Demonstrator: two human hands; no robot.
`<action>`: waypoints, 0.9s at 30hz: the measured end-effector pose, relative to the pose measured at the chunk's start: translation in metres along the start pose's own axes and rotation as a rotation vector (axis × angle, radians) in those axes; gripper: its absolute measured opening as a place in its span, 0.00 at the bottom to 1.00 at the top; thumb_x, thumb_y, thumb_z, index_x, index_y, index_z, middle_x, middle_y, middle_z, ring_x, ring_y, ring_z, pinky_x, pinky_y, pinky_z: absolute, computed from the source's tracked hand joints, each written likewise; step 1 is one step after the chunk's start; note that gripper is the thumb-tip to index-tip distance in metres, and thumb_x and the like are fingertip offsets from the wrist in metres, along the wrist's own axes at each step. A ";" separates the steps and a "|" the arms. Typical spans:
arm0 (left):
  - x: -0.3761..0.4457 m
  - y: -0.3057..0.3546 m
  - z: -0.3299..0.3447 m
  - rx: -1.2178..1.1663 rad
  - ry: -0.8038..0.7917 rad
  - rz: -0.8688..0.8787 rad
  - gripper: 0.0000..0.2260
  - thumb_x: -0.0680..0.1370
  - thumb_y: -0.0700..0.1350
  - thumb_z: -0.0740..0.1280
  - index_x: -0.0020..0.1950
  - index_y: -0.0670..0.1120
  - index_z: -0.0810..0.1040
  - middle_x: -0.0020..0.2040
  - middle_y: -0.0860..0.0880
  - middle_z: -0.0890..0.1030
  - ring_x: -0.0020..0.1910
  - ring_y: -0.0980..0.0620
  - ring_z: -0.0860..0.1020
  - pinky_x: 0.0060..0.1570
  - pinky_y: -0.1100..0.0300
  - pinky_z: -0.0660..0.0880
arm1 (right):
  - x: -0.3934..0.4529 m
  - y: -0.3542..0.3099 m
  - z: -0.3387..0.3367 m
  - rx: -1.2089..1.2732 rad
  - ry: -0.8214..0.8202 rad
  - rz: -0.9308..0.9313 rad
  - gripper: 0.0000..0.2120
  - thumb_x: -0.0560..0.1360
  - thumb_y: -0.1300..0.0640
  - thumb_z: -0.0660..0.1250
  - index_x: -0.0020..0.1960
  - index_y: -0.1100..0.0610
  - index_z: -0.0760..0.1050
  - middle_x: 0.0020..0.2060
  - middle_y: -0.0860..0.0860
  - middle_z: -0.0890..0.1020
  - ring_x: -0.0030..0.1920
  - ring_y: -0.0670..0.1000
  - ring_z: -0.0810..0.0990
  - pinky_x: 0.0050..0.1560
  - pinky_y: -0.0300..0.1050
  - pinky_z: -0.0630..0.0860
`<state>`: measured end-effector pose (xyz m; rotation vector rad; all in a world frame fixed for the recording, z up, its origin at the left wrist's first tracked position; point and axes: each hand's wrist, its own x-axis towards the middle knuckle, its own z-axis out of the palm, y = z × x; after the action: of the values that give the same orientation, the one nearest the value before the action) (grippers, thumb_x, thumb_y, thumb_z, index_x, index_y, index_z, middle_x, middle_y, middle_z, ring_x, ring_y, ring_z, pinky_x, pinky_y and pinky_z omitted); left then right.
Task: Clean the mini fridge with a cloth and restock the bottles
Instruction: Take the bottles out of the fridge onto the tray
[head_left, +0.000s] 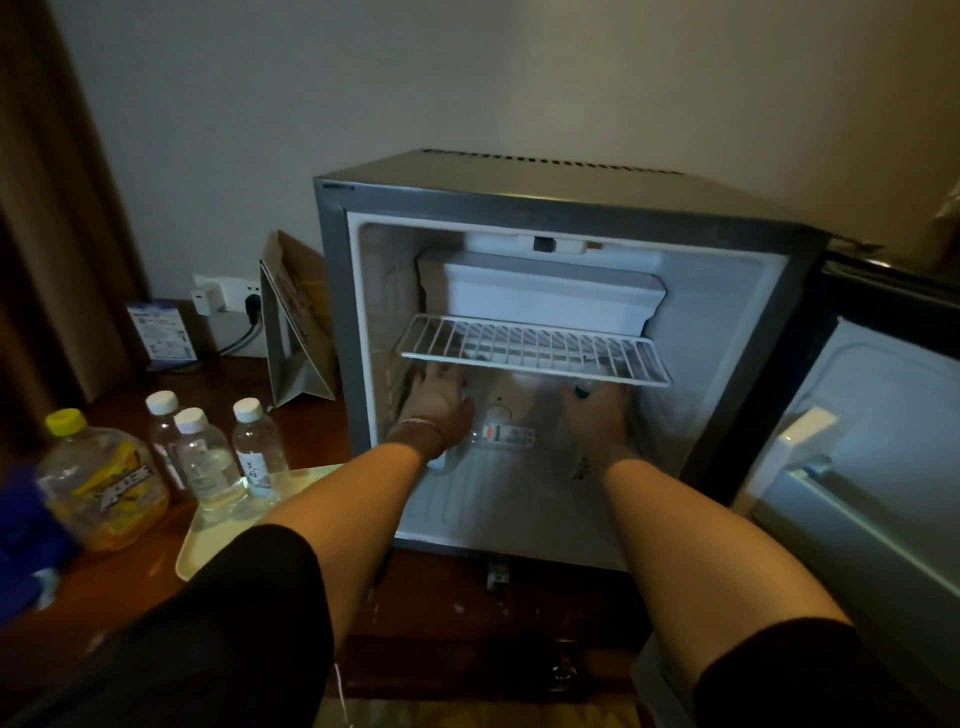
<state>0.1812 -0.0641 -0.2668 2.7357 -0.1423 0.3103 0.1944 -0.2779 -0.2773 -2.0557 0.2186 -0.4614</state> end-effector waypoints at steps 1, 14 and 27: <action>-0.001 0.000 -0.002 -0.006 -0.001 0.006 0.15 0.80 0.46 0.62 0.65 0.42 0.73 0.68 0.38 0.71 0.68 0.38 0.66 0.64 0.49 0.63 | 0.001 0.000 0.001 -0.009 0.006 0.013 0.18 0.77 0.50 0.70 0.62 0.60 0.76 0.56 0.60 0.80 0.59 0.62 0.79 0.58 0.55 0.77; -0.047 0.017 -0.037 -0.144 -0.024 -0.062 0.12 0.80 0.50 0.64 0.58 0.44 0.74 0.65 0.40 0.66 0.62 0.37 0.68 0.58 0.47 0.69 | -0.051 -0.051 -0.022 -0.149 -0.198 0.033 0.30 0.65 0.39 0.68 0.59 0.59 0.79 0.55 0.58 0.82 0.55 0.60 0.81 0.51 0.53 0.80; -0.122 0.021 -0.109 -0.075 -0.042 -0.227 0.17 0.78 0.52 0.66 0.62 0.44 0.75 0.64 0.39 0.69 0.60 0.35 0.72 0.61 0.46 0.73 | -0.104 -0.132 -0.032 -0.299 -0.536 -0.108 0.24 0.65 0.41 0.74 0.51 0.57 0.77 0.43 0.54 0.82 0.42 0.55 0.82 0.44 0.54 0.83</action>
<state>0.0388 -0.0345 -0.1892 2.6518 0.1423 0.1801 0.0816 -0.2018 -0.1733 -2.4093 -0.1562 0.0760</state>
